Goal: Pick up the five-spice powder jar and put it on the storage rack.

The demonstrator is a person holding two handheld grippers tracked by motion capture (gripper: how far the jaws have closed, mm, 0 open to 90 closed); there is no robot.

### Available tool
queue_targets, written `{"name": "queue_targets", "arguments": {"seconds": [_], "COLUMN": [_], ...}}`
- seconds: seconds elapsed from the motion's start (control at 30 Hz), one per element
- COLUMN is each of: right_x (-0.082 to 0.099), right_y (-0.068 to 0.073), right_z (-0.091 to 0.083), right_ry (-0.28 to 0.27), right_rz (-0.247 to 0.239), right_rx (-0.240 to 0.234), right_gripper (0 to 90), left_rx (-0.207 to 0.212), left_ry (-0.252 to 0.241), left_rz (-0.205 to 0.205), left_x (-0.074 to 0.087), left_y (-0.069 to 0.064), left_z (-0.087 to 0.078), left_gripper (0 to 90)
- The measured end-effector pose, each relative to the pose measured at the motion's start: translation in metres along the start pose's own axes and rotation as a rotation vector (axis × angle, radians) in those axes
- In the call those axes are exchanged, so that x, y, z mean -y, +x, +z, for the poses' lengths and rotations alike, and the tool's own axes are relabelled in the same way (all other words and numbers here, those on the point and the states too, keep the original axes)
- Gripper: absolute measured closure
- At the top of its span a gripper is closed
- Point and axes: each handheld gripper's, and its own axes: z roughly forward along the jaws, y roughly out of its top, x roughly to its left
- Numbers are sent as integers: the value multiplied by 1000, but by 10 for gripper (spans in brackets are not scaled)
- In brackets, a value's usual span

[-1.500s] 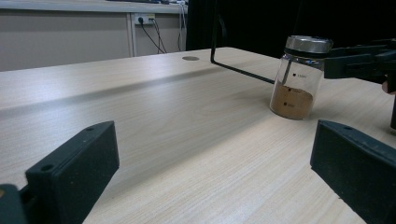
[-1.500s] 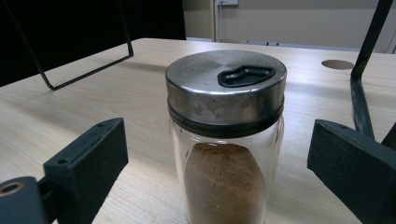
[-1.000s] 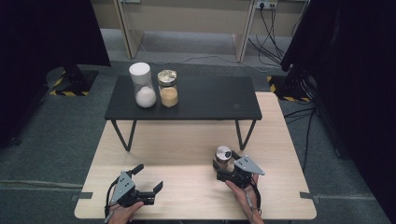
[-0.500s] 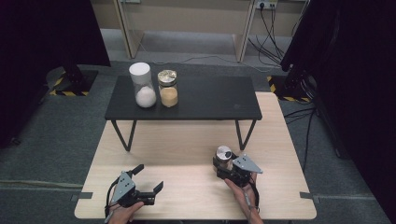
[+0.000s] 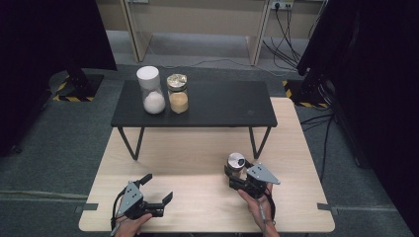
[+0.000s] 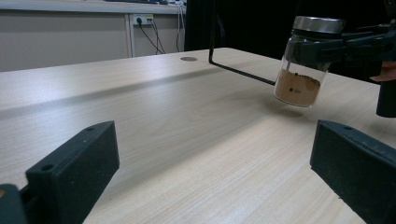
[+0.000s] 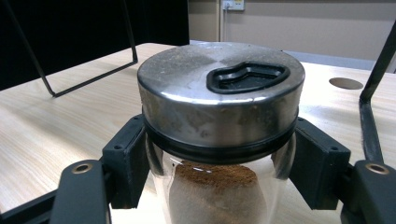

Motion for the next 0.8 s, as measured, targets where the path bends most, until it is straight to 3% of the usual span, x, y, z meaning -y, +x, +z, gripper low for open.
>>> {"name": "queue_targets", "arguments": {"seconds": [0.8], "right_x": [-44], "right_y": [10], "right_z": [-15], "right_ry": [2], "right_rz": [-7], "right_rx": [-54], "right_gripper": [304], "left_rx": [-7], "left_ry": [6], "left_rz": [5], "left_x": [1], "left_y": [0], "left_z": [0], "left_gripper": [6]}}
